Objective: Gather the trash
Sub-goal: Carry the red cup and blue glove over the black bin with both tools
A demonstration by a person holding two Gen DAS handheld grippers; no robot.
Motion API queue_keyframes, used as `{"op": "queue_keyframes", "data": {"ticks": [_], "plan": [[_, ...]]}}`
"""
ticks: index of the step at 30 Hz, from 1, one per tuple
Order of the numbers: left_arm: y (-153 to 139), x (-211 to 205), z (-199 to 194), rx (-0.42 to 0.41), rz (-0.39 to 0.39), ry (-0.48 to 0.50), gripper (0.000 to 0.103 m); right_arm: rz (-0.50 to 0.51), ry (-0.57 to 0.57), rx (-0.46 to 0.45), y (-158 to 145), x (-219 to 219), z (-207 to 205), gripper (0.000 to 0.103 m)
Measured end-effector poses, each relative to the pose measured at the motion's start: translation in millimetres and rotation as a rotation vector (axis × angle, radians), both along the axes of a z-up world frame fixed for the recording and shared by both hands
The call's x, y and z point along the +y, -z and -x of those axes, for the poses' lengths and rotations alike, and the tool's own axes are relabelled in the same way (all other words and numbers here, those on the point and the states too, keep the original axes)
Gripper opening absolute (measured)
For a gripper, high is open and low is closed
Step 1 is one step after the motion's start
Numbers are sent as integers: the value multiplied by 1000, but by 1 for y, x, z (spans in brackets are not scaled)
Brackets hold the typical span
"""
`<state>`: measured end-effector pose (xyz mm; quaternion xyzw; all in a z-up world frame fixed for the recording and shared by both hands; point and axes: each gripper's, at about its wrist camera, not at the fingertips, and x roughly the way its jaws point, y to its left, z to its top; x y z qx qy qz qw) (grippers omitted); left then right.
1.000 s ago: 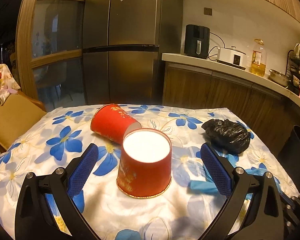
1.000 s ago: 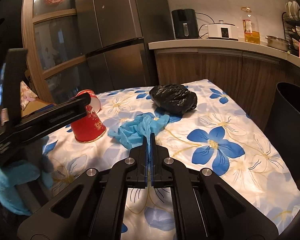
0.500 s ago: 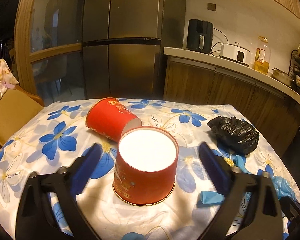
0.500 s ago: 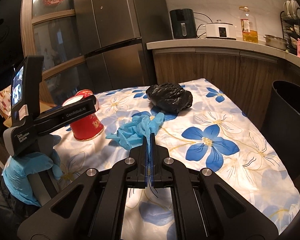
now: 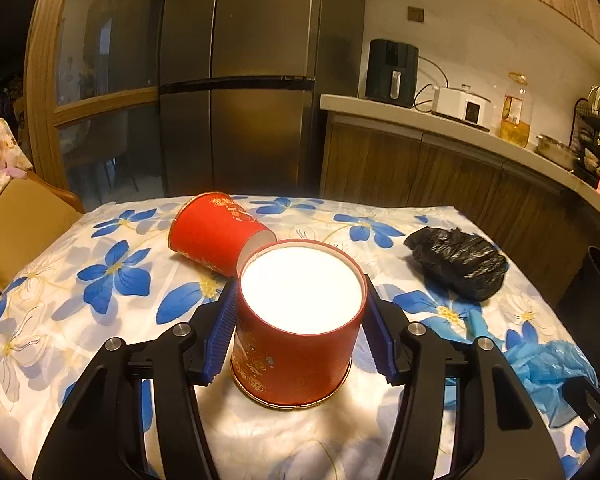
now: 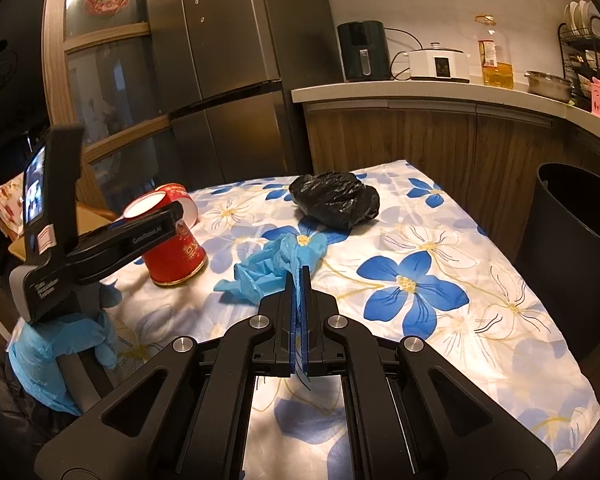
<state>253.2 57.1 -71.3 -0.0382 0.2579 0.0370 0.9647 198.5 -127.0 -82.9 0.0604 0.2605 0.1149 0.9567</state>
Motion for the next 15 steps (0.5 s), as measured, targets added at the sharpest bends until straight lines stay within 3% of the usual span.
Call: {"op": "queue_keyframes", "data": {"ticks": [8,15], "plan": [[-15,-15,43,-10,11,17,57,-10,-3,-49,-23,-17,18,1],[-27,-43,68,-11,41,99,57,-15,24,-85,-42,-43,37,1]]}}
